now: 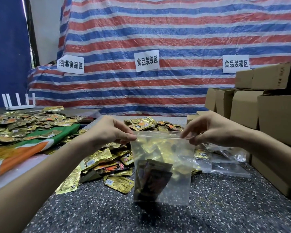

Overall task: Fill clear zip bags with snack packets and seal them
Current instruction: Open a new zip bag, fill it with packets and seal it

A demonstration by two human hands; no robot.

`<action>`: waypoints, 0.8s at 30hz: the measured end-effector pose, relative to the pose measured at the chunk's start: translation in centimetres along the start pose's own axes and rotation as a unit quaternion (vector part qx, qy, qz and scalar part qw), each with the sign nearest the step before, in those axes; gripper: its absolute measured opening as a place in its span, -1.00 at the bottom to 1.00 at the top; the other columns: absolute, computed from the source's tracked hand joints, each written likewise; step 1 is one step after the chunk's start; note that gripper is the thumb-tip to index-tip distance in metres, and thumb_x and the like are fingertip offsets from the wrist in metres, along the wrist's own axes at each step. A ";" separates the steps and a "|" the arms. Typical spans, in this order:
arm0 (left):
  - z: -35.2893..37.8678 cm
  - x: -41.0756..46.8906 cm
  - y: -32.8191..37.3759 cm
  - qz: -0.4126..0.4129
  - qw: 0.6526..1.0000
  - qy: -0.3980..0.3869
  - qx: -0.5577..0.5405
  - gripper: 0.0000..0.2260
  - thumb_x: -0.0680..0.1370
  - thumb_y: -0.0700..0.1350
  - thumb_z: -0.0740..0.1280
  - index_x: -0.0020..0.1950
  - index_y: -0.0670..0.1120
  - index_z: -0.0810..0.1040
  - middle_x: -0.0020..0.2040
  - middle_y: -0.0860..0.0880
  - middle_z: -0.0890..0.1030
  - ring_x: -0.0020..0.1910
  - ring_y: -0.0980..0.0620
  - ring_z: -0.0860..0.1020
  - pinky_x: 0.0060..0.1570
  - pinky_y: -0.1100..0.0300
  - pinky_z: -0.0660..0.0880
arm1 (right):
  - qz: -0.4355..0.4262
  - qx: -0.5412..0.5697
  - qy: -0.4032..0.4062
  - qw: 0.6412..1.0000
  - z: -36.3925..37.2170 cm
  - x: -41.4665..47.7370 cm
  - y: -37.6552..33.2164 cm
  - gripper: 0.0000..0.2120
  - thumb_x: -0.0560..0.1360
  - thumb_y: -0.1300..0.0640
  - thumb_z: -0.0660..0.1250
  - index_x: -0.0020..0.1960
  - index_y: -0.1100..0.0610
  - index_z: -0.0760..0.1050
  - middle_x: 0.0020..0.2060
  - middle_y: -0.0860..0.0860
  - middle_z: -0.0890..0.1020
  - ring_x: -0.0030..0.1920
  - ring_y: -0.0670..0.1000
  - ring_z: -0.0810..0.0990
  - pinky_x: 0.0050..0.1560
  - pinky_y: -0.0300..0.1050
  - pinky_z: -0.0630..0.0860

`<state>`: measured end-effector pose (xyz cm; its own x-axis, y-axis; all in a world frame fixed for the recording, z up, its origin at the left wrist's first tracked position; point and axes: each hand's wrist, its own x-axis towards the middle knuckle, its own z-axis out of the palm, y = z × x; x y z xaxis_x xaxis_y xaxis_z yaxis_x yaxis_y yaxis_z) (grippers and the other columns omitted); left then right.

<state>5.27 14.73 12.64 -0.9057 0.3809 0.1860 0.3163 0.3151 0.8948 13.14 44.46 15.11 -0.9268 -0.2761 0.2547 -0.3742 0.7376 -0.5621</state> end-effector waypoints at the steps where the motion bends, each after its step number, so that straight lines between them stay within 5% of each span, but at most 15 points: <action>1: -0.1 0.0 -0.1 -0.005 1.000 -0.001 -0.007 -0.77 0.20 -0.13 0.57 -0.22 -0.22 0.73 -0.17 -0.20 0.71 -0.25 0.02 0.64 -0.15 0.18 0.61 | -0.003 0.024 0.010 1.000 -0.1 -0.1 0.0 -0.72 0.39 0.40 0.50 -0.08 0.03 0.74 -0.27 0.02 0.69 -0.27 -0.11 0.62 -0.21 -0.27 0.56; 8: 0.0 0.2 -0.6 -0.027 0.998 0.021 -0.048 -0.85 0.20 -0.21 0.57 -0.29 -0.23 0.72 -0.23 -0.18 0.70 -0.25 -0.02 0.64 -0.18 0.16 0.60 | 0.020 0.144 0.078 0.986 0.0 -0.1 0.6 -0.74 0.26 0.28 0.55 -0.05 0.22 0.69 -0.24 0.12 0.73 -0.25 0.01 0.71 -0.21 -0.25 0.61; 13: 0.6 0.2 -0.5 -0.023 0.998 0.020 -0.054 -0.90 0.21 -0.23 0.55 -0.33 -0.21 0.71 -0.28 -0.16 0.69 -0.29 0.04 0.64 -0.25 0.24 0.56 | 0.045 0.157 0.089 0.982 0.7 0.2 1.3 -0.82 0.36 0.39 0.51 -0.10 0.18 0.67 -0.29 0.05 0.71 -0.24 -0.02 0.66 -0.21 -0.28 0.57; 17: 1.3 0.3 -0.4 0.005 0.999 0.031 -0.024 -0.93 0.29 -0.25 0.56 -0.33 -0.19 0.70 -0.32 -0.11 0.68 -0.33 0.10 0.63 -0.27 0.28 0.54 | 0.063 0.099 0.094 0.989 0.8 0.4 1.5 -0.81 0.41 0.36 0.48 -0.06 0.13 0.65 -0.23 0.04 0.66 -0.17 -0.01 0.61 -0.10 -0.16 0.52; 19: 1.7 0.2 -0.4 0.025 0.999 0.037 -0.008 -0.92 0.34 -0.25 0.56 -0.31 -0.17 0.70 -0.33 -0.08 0.68 -0.33 0.12 0.63 -0.28 0.31 0.52 | 0.056 0.053 0.064 0.995 1.1 0.4 0.8 -0.73 0.38 0.16 0.52 0.07 0.03 0.62 -0.07 0.02 0.65 -0.04 -0.03 0.62 -0.01 -0.13 0.51; 22: 2.7 0.0 -0.2 0.045 0.998 0.043 0.014 -0.93 0.38 -0.21 0.56 -0.26 -0.17 0.70 -0.28 -0.08 0.70 -0.29 0.11 0.63 -0.27 0.31 0.50 | -0.001 -0.031 0.030 0.999 2.4 1.2 -1.2 -0.55 0.37 -0.14 0.48 0.22 -0.07 0.55 0.12 -0.16 0.60 0.08 -0.26 0.53 -0.01 -0.32 0.41; 24: 3.2 -0.1 0.0 0.057 0.997 0.051 0.020 -0.93 0.39 -0.21 0.56 -0.25 -0.16 0.70 -0.26 -0.09 0.70 -0.24 0.07 0.62 -0.21 0.25 0.50 | -0.043 -0.089 0.026 0.995 3.5 2.2 -2.5 -0.57 0.45 -0.14 0.46 0.26 -0.01 0.55 0.18 -0.15 0.59 0.11 -0.23 0.53 0.01 -0.35 0.42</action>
<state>6.25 17.48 11.28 -0.8867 0.3265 0.3274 0.4277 0.3101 0.8491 11.95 39.89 14.29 -0.8867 -0.3139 0.3395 -0.4361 0.8115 -0.3889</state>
